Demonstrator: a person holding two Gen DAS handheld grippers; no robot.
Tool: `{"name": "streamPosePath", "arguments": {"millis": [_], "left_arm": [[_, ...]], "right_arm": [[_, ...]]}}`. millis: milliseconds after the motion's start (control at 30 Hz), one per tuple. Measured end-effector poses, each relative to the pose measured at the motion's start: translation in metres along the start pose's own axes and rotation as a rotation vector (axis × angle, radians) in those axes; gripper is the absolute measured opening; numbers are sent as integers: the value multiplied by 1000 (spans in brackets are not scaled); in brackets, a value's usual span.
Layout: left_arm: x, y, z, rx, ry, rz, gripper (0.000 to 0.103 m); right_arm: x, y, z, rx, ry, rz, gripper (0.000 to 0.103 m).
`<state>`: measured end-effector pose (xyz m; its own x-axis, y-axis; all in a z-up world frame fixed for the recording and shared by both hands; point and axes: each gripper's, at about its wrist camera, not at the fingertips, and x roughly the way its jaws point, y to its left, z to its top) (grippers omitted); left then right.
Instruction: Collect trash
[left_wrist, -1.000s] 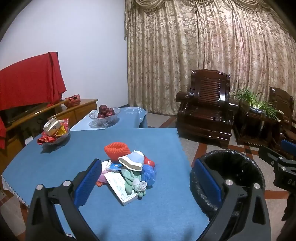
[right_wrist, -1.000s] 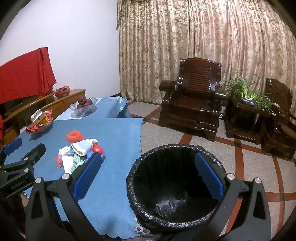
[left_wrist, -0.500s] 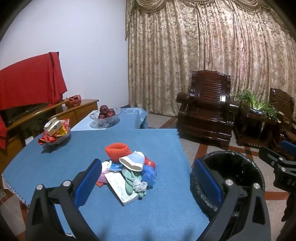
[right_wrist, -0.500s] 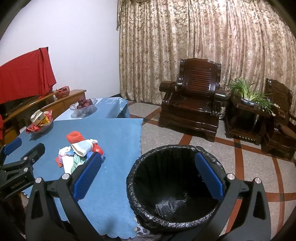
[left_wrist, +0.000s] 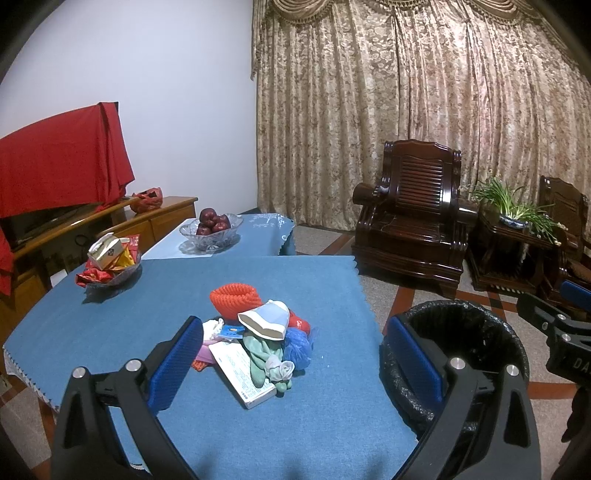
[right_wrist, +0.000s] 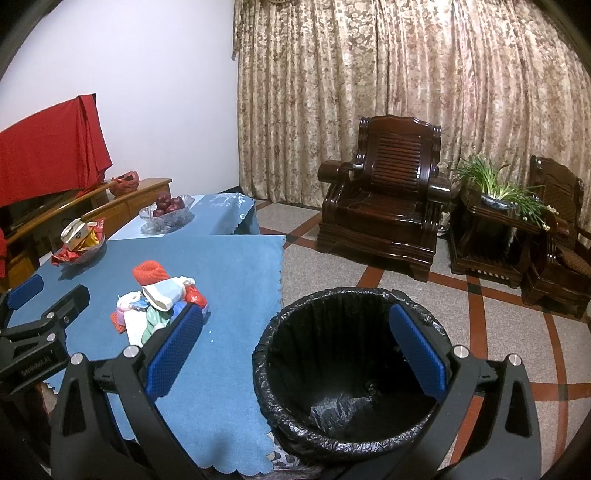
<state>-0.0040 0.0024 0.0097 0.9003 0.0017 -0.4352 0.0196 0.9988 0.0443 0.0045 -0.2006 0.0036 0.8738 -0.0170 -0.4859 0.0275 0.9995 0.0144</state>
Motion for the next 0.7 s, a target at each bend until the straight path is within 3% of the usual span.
{"name": "streamPosePath", "arguments": {"millis": [700], "left_arm": [[1,2,1,-3,3,-1,97]], "right_arm": [[2,-3,-1,5,4,-2,98]]}}
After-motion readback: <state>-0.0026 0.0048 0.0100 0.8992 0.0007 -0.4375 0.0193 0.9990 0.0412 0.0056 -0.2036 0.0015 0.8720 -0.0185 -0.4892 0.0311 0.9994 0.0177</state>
